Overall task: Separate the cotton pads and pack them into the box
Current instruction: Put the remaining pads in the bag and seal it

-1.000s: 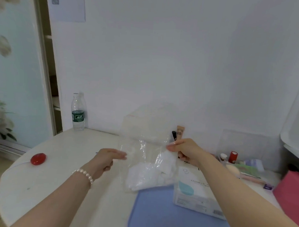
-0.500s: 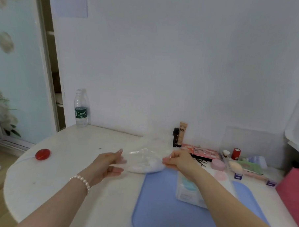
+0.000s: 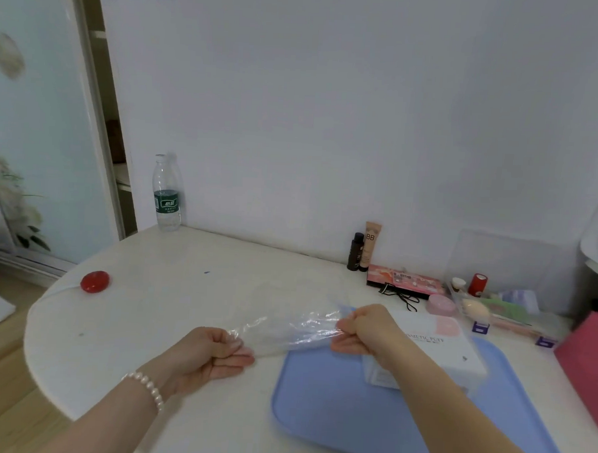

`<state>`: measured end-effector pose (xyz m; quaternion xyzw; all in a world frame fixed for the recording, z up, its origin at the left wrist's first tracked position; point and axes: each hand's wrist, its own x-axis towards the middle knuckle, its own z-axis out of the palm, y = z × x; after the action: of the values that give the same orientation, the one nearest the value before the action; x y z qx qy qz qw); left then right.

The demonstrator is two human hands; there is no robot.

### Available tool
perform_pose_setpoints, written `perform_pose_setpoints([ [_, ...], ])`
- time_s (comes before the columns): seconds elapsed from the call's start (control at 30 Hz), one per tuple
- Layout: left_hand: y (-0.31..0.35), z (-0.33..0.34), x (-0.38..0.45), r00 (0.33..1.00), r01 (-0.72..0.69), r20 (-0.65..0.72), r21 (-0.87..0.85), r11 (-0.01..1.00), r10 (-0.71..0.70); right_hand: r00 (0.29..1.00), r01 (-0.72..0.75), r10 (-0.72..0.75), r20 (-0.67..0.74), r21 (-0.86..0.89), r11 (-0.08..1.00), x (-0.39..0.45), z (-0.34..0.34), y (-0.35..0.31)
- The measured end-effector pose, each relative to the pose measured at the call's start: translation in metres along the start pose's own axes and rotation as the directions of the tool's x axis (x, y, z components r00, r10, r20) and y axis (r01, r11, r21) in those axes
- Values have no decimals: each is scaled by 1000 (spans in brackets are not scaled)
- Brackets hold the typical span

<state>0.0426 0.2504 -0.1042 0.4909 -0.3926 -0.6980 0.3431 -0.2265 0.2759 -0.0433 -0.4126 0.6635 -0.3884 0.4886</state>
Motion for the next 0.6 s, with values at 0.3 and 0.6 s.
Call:
perform_pose_setpoints([
  [0.3, 22, -1, -5, 992, 108, -79, 191, 976, -95, 998, -12, 32, 45, -388, 922, -19, 0, -6],
  [0.6, 26, 11, -1, 973, -203, -70, 181, 962, 218, 980, 182, -182, -81, -14, 983, -1, -7, -8],
])
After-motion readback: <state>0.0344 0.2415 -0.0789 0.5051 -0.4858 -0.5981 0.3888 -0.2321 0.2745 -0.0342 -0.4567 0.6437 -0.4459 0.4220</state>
